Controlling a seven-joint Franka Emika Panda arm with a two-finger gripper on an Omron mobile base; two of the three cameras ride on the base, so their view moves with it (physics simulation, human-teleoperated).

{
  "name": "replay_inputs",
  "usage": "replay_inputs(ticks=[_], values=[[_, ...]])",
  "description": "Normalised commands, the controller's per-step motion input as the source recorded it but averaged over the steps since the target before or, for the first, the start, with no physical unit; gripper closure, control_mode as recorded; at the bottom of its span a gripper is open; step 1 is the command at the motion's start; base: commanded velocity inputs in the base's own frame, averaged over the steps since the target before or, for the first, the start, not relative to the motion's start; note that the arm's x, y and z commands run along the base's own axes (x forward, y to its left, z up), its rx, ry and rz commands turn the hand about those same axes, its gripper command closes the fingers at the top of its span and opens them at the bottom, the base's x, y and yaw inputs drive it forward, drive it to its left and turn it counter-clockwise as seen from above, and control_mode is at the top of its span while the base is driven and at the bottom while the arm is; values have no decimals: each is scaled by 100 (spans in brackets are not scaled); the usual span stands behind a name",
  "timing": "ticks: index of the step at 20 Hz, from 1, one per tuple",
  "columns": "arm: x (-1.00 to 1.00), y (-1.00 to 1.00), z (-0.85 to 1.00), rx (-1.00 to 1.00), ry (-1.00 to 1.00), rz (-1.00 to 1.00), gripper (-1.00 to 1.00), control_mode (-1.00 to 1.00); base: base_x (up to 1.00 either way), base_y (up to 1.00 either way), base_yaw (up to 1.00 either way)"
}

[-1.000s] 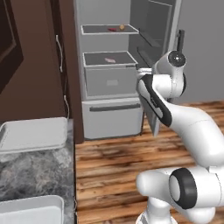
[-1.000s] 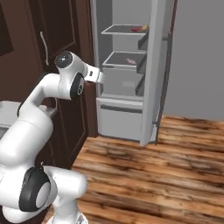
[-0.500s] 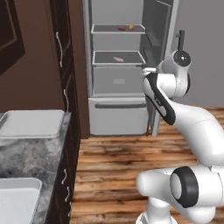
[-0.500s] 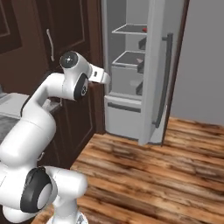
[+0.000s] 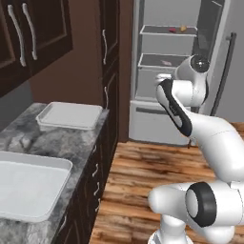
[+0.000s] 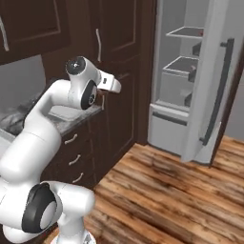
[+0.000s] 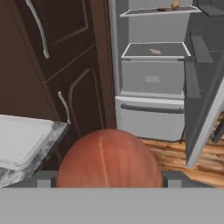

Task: Place one onion and one steak in each tupperware on the nearby counter, to pack two identical lunches.

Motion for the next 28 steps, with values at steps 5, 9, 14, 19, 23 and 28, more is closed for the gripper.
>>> replay_inputs(ticks=[5,9,14,19,23,28], values=[[0,0,0,0,0,0,100,100,-20,0,49],[0,0,0,0,0,0,100,100,0,0,55],[0,0,0,0,0,0,100,100,0,-9,56],[0,0,0,0,0,0,100,100,2,-38,53],[0,0,0,0,0,0,100,100,3,-49,53],[0,0,0,0,0,0,100,100,1,-55,52]])
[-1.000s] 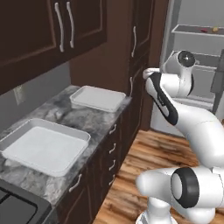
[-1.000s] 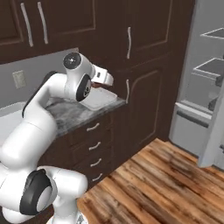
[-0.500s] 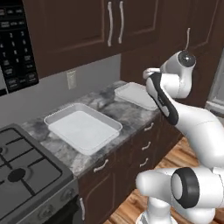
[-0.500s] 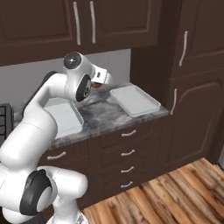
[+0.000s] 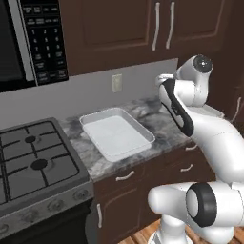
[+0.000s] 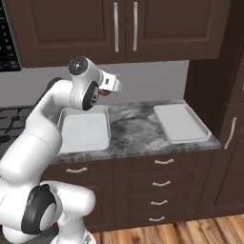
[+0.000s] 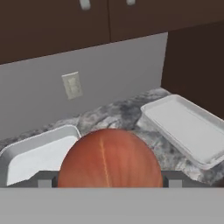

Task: Place one onion and one steak in each tupperware on the nearby counter, to pack two identical lunches.

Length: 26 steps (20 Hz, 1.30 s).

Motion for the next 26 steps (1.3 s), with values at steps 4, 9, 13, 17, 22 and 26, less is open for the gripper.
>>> replay_inputs(ticks=[4,9,13,17,22,26], values=[[0,0,0,0,0,0,100,100,0,-64,54],[0,0,0,0,0,0,100,100,0,-56,52],[0,0,0,0,0,0,100,100,6,-6,41],[0,0,-13,0,1,5,100,-100,0,2,20],[0,0,-53,-1,6,10,100,-100,0,0,0],[9,0,-60,-1,14,4,100,-100,0,0,0]])
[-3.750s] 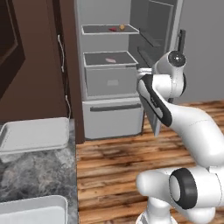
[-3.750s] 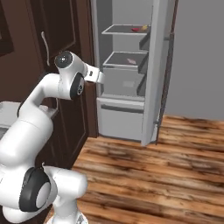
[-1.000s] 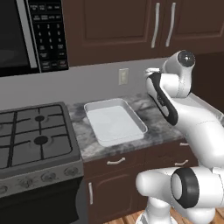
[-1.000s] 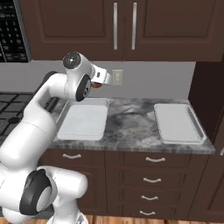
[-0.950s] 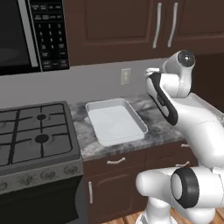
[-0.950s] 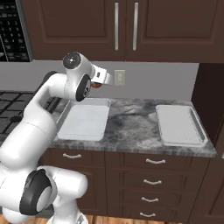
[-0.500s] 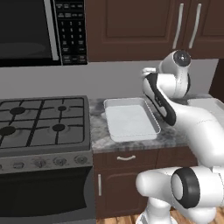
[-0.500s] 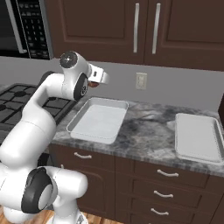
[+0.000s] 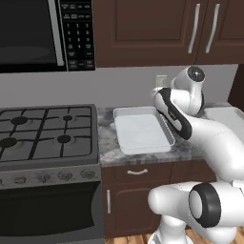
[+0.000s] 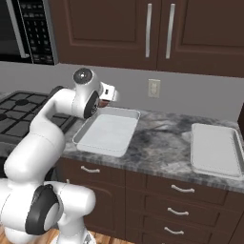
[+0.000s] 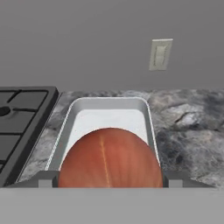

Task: Place one onion and one steak in each tupperware on the nearby counter, to pack two identical lunches.

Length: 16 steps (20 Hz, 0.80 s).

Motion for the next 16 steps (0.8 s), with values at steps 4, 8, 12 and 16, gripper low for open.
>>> replay_inputs(ticks=[4,8,12,16], values=[[31,1,-59,0,25,5,100,-100,0,0,0],[24,0,-60,0,23,7,100,-100,0,0,0],[10,9,-58,0,14,5,100,-100,0,0,0],[1,17,-54,-2,1,3,100,-100,0,0,0]])
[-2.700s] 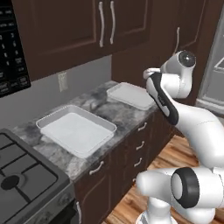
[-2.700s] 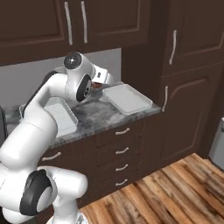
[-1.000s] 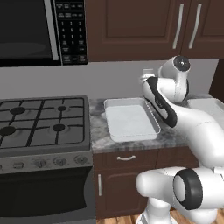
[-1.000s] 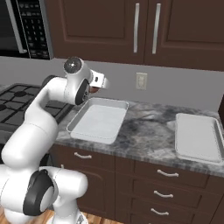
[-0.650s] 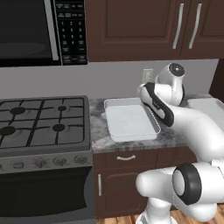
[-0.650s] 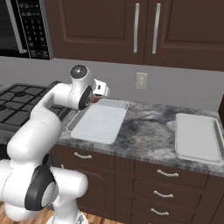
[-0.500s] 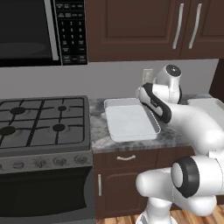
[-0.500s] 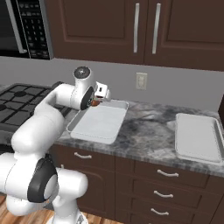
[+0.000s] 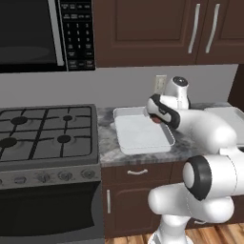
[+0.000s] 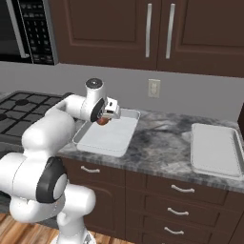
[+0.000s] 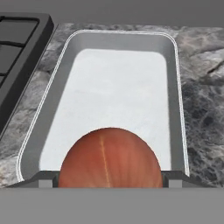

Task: Place one onion and one steak in each tupperware on the nearby counter, to pack two identical lunches.

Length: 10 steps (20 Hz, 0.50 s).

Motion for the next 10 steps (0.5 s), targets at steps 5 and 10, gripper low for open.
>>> replay_inputs(ticks=[5,10], values=[[7,21,-47,-1,0,0,100,-100,0,0,0],[25,25,-39,0,0,0,100,-100,0,0,0]])
